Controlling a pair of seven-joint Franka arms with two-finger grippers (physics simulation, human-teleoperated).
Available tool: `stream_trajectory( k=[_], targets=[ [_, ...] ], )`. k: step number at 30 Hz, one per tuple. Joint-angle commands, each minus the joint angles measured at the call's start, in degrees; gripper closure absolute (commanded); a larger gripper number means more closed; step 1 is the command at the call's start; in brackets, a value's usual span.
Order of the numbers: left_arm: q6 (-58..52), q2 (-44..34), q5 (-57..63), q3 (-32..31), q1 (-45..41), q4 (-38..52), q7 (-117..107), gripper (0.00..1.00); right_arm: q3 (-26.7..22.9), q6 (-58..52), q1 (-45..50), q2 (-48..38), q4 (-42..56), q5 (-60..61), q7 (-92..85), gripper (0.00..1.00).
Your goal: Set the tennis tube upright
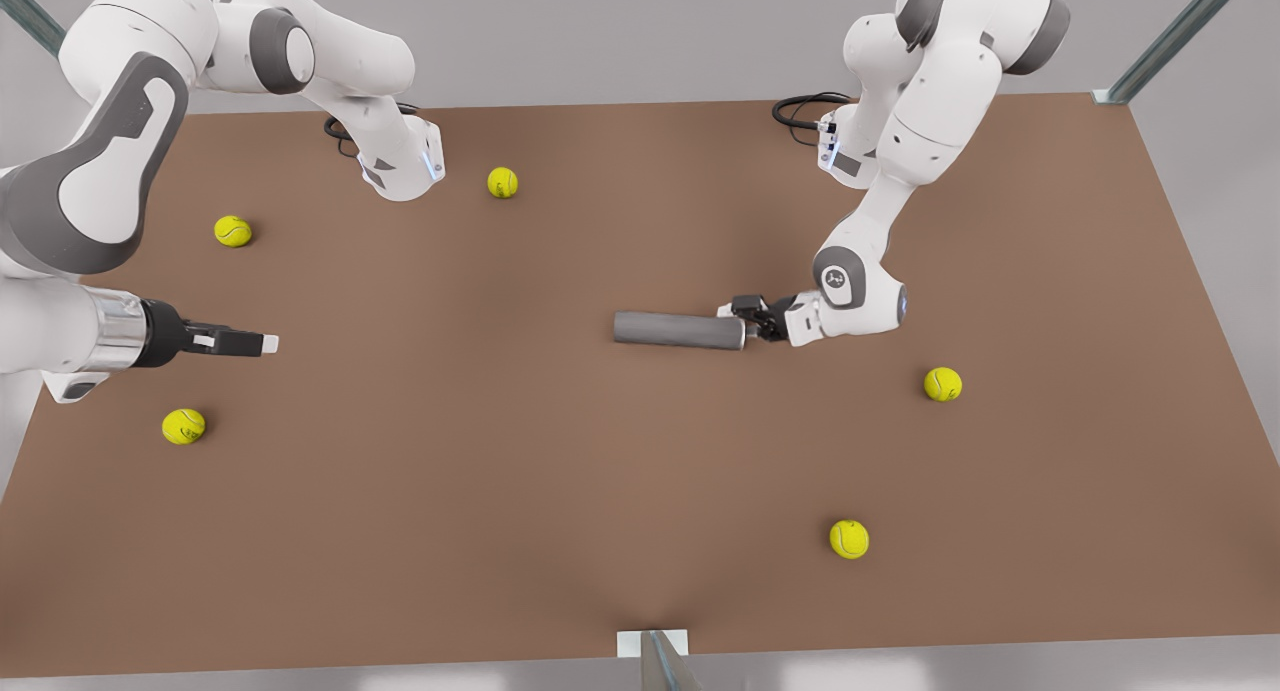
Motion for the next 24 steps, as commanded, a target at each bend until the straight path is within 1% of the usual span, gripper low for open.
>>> stream_trajectory(
  k=[1, 8, 20, 21, 22, 23, 24],
  targets=[
    [-2.1, 0.3, 0.0, -0.1, 0.0, 0.0, 0.5, 0.0, 0.0, 0.1, 0.0, -0.1, 0.0, 0.1, 1.3, 0.0],
    [-3.5, 2.0, -0.1, -0.9, -0.1, 0.2, 0.4, 0.0, 0.0, 0.2, 1.1, -0.1, 0.0, -0.1, 1.6, 0.0],
    [-6.0, 1.5, 0.0, -1.7, 0.1, 0.6, -1.6, 0.0, 0.0, 0.2, 1.4, -0.1, 0.0, -0.1, 1.3, 0.0],
    [-6.0, 1.6, -0.1, -1.7, 0.2, 0.6, -1.6, 0.03, -0.1, 0.2, 1.4, -0.1, 0.0, -0.1, 1.3, 0.0],
    [-6.6, 1.6, 0.0, -1.7, 0.3, 0.7, -1.6, 0.08, 0.0, 0.2, 1.4, -0.1, 0.0, -0.1, 1.3, 0.0],
    [-6.6, 1.6, 0.0, -1.7, 0.3, 0.6, -1.6, 0.09, 0.0, 0.2, 1.5, -0.1, 0.0, -0.1, 1.3, 0.0],
    [-6.6, 1.6, 0.0, -1.7, 0.3, 0.7, -1.6, 0.14, 0.0, 0.2, 1.5, -0.1, 0.0, -0.1, 1.3, 0.0]
  ],
)
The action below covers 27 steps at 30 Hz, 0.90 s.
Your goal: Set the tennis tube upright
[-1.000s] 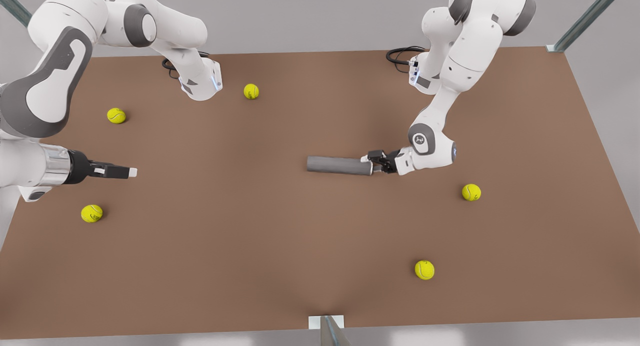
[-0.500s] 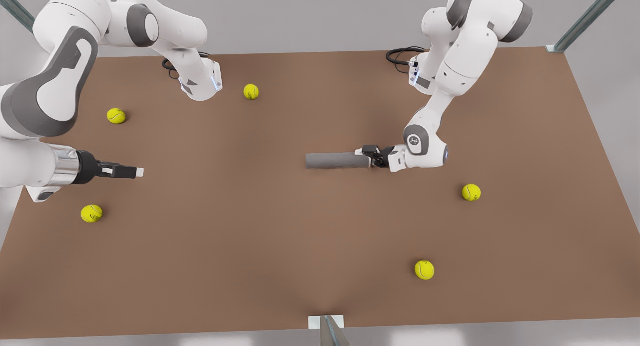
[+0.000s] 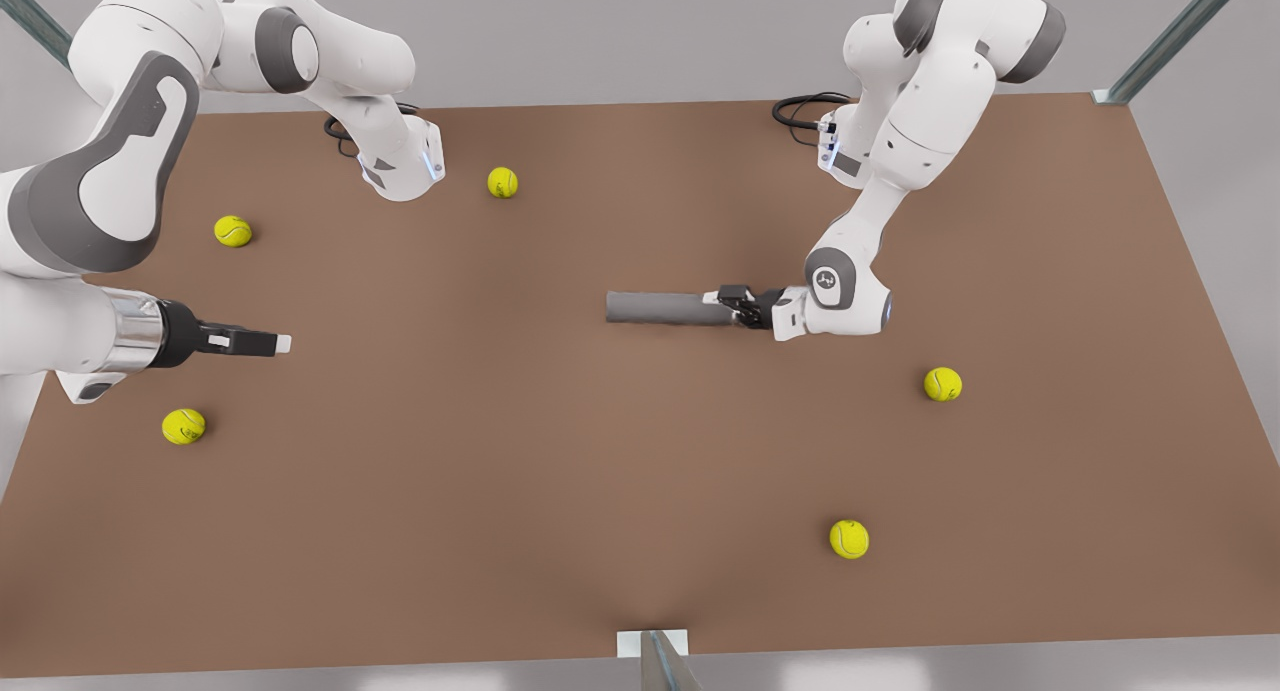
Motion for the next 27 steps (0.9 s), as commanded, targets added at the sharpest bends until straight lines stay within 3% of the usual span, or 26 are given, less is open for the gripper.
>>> stream_trajectory(
  k=[1, 3, 7, 12, 22, 27],
  targets=[
    [-0.9, 0.0, 0.3, 0.0, 0.1, 0.0, -1.0, 0.18, -0.1, 0.0, 0.0, -0.1, 0.0, 0.0, 0.3, 0.0],
    [-1.0, 0.0, 0.3, 0.0, 0.1, 0.4, -1.1, 0.29, -0.1, 0.0, 0.0, -0.1, 0.0, 0.0, 0.3, 0.0],
    [-1.0, 0.2, 0.3, 0.0, 0.1, 0.7, -1.1, 0.35, 0.0, 0.0, 0.0, -0.1, 0.0, 0.0, 0.3, 0.0],
    [-1.7, 0.3, 0.3, 0.0, 0.2, 0.9, -1.3, 0.52, 0.0, 0.0, 0.0, -0.1, 0.0, 0.0, 0.3, 0.0],
    [-3.5, -0.1, 3.8, 0.1, 1.8, 3.0, -3.0, 0.61, 0.0, 0.0, 0.1, -0.1, 0.0, 0.0, 0.4, 0.0],
    [-5.1, -0.4, 5.0, 0.1, 1.9, 3.6, -4.5, 0.77, 0.0, 0.0, 0.1, -0.1, 0.0, 0.0, 0.4, 0.0]
  ],
)
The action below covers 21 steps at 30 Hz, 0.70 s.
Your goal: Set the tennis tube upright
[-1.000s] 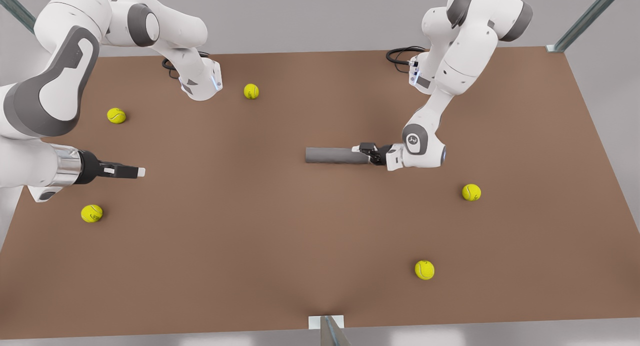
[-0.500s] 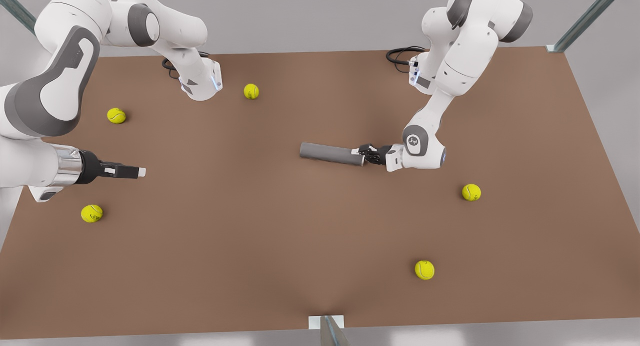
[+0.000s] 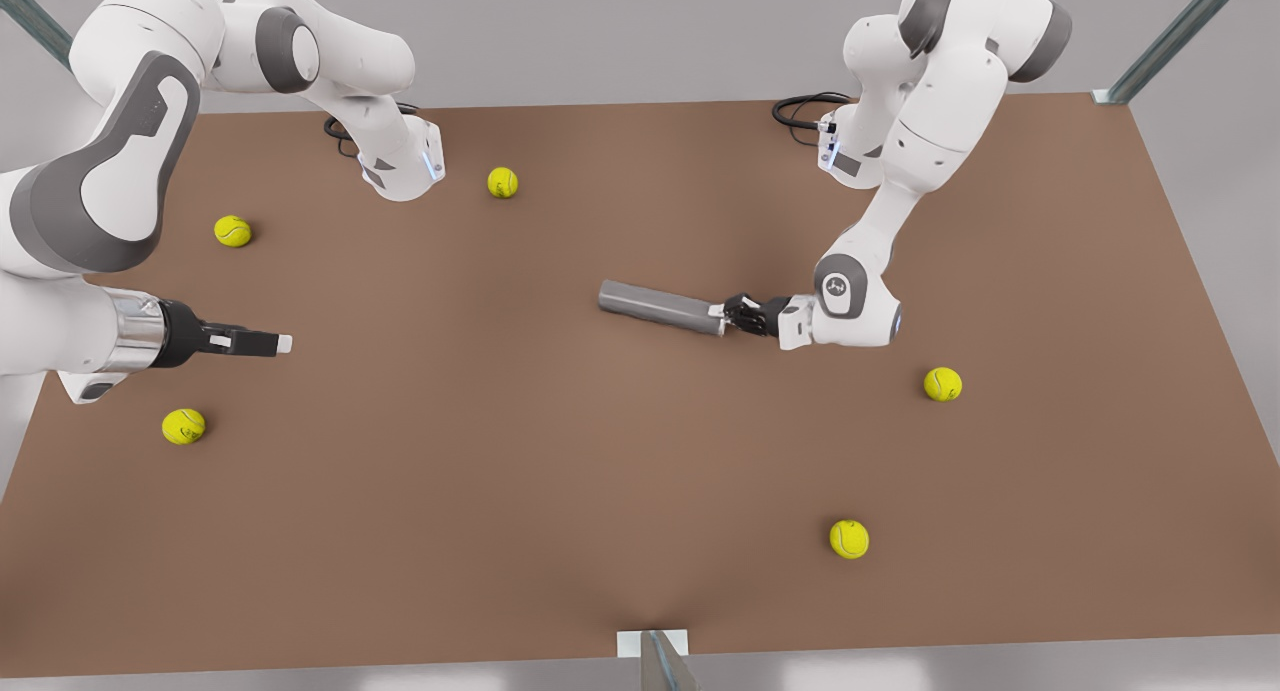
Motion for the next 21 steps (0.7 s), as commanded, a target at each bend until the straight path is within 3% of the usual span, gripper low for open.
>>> stream_trajectory(
  k=[1, 16, 21],
  targets=[
    [-1.7, -0.2, 0.7, 0.0, 0.0, 0.1, -2.4, 0.78, 0.0, 0.0, 0.1, -0.1, 0.0, 0.0, 0.2, 0.0],
    [-4.9, -5.1, 7.8, 2.2, 0.8, 1.7, -12.5, 0.79, 0.0, 0.0, 0.6, -0.1, 0.0, -0.1, 0.2, 0.0],
    [-7.7, -5.9, 17.5, 3.3, 1.7, 5.3, -16.1, 0.79, -0.1, 0.0, 0.6, -0.1, 0.0, -0.1, 0.2, 0.0]
  ],
)
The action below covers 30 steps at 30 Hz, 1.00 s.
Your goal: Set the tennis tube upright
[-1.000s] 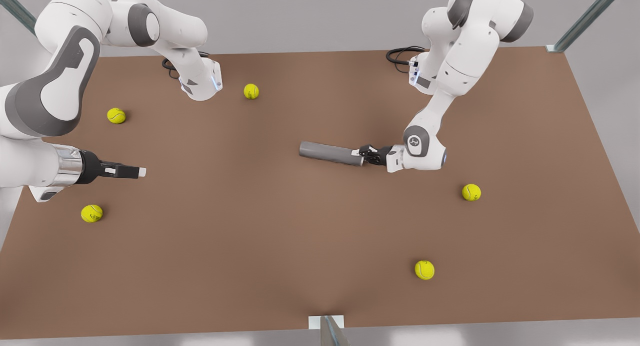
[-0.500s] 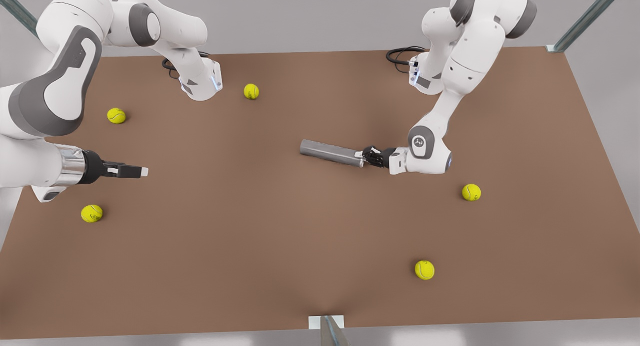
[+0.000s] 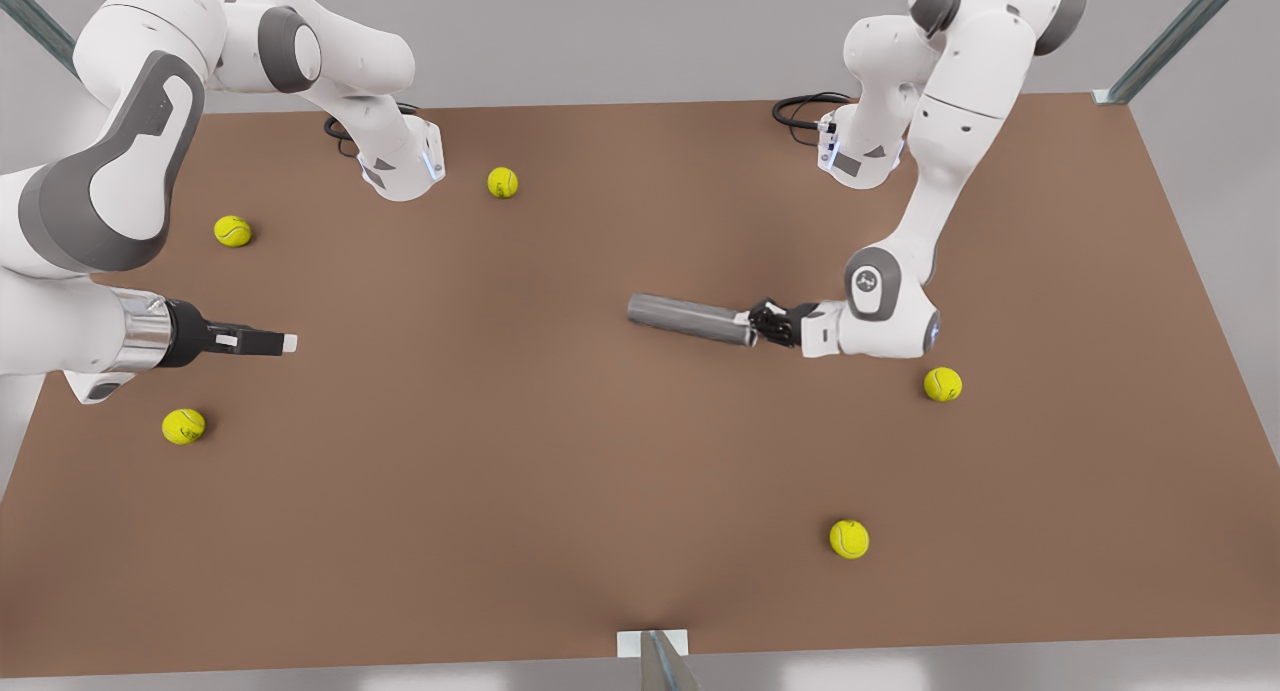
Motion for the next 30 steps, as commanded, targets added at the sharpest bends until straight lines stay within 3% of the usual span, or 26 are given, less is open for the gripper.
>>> stream_trajectory(
  k=[1, 15, 30],
  targets=[
    [-2.2, -0.6, 3.9, 0.3, 0.1, 0.3, -7.7, 0.79, 0.0, 0.0, 0.0, -0.1, 0.0, 0.0, 0.1, 0.0],
    [-2.1, -7.9, 11.7, 4.4, 2.9, 3.7, -7.8, 0.79, 0.0, 0.0, 0.3, -0.1, 0.0, 0.0, 0.3, 0.0],
    [-4.9, -10.8, 31.5, 5.3, 4.8, 13.1, -26.6, 0.79, -0.1, 0.0, 1.0, -0.1, 0.0, -0.1, 0.5, 0.0]
  ],
)
